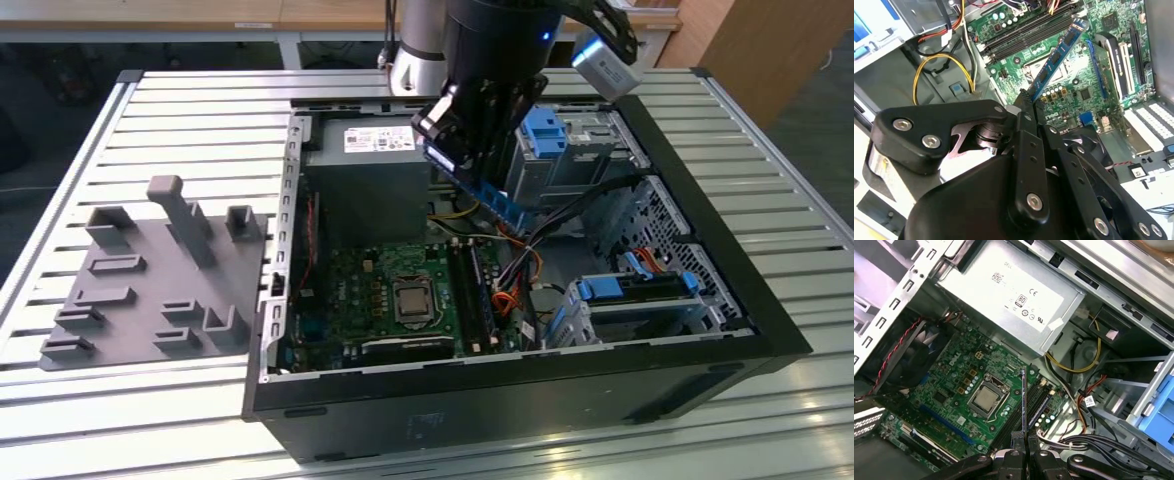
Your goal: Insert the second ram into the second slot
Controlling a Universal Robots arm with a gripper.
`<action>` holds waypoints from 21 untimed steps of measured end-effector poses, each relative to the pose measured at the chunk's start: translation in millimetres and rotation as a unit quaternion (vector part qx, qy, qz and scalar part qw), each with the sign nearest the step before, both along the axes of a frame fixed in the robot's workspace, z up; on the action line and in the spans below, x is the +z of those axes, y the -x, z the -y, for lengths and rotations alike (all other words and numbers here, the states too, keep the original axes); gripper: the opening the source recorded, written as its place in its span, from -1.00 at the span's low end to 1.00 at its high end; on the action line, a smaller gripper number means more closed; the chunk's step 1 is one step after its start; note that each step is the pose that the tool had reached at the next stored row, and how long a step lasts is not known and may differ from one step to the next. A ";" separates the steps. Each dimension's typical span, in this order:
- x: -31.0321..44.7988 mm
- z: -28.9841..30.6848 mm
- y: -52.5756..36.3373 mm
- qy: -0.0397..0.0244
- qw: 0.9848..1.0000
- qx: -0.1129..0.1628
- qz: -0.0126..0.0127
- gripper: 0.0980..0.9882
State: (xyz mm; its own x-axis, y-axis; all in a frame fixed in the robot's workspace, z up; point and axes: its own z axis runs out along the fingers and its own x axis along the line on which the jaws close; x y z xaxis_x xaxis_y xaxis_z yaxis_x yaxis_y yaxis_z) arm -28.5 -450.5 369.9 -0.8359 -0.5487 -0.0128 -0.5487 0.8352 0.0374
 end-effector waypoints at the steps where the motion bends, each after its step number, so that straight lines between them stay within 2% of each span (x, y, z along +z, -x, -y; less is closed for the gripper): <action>1: 0.0 0.0 0.0 0.000 1.000 -0.003 0.000 -0.91; 12: 0.0 0.0 0.0 0.000 0.999 -0.037 0.000 -0.91; 21: -0.2 0.0 0.0 0.001 0.998 -0.070 0.000 -0.91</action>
